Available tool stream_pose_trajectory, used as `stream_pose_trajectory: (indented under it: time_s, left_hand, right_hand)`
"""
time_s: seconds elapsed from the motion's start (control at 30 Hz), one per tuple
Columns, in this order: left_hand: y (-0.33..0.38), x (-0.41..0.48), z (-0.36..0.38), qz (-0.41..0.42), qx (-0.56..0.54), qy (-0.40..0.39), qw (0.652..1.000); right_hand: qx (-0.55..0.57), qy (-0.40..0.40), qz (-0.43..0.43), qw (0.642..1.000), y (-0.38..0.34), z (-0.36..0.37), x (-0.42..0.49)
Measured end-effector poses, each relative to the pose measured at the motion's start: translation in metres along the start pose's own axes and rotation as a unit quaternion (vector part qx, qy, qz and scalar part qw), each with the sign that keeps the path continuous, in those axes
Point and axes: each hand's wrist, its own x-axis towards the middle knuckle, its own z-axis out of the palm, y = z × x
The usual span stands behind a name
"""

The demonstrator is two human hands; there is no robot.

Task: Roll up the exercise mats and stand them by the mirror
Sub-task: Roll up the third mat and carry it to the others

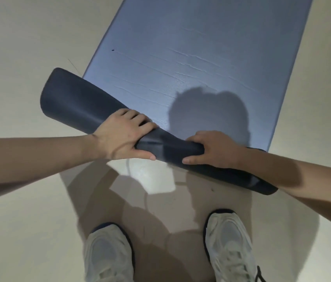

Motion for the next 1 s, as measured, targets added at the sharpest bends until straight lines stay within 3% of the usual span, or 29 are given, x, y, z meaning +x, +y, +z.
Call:
stream_pose_trajectory:
  time_s: [0.2, 0.33, 0.5, 0.6, 0.73, 0.83, 0.9, 0.97, 1.0]
  left_hand:
    - [-0.010, 0.029, -0.018, -0.009, -0.030, -0.115, 0.993]
    - [-0.025, 0.058, -0.023, -0.045, -0.080, -0.148, 0.985]
    - [-0.035, 0.083, -0.035, -0.087, -0.129, -0.202, 0.967]
    - [-0.037, 0.091, -0.031, -0.089, -0.133, -0.209, 0.965]
    - [-0.042, 0.100, -0.029, -0.098, -0.133, -0.222, 0.961]
    - [-0.044, 0.099, -0.031, -0.109, -0.101, -0.166, 0.975]
    - [-0.040, 0.093, -0.035, -0.087, -0.064, -0.028, 0.994]
    - [-0.033, 0.080, -0.034, -0.033, -0.029, 0.114, 0.992]
    - [-0.029, 0.072, -0.032, -0.006, -0.015, 0.150, 0.989]
  right_hand:
    - [0.069, 0.004, 0.053, 0.996, -0.001, -0.005, -0.006]
    - [0.044, 0.074, 0.114, 0.990, -0.001, -0.016, -0.011]
    - [-0.113, 0.238, 0.063, 0.963, -0.012, 0.006, -0.026]
    - [-0.250, 0.209, 0.050, 0.944, -0.008, 0.023, -0.036]
    - [-0.298, 0.196, 0.025, 0.934, 0.011, 0.012, -0.020]
    - [-0.267, 0.162, 0.020, 0.950, 0.022, -0.007, -0.004]
    - [-0.221, 0.130, 0.024, 0.966, 0.028, -0.018, 0.004]
    - [-0.163, 0.105, 0.039, 0.980, 0.036, -0.023, 0.009]
    - [-0.129, 0.095, 0.049, 0.986, 0.040, -0.025, 0.012]
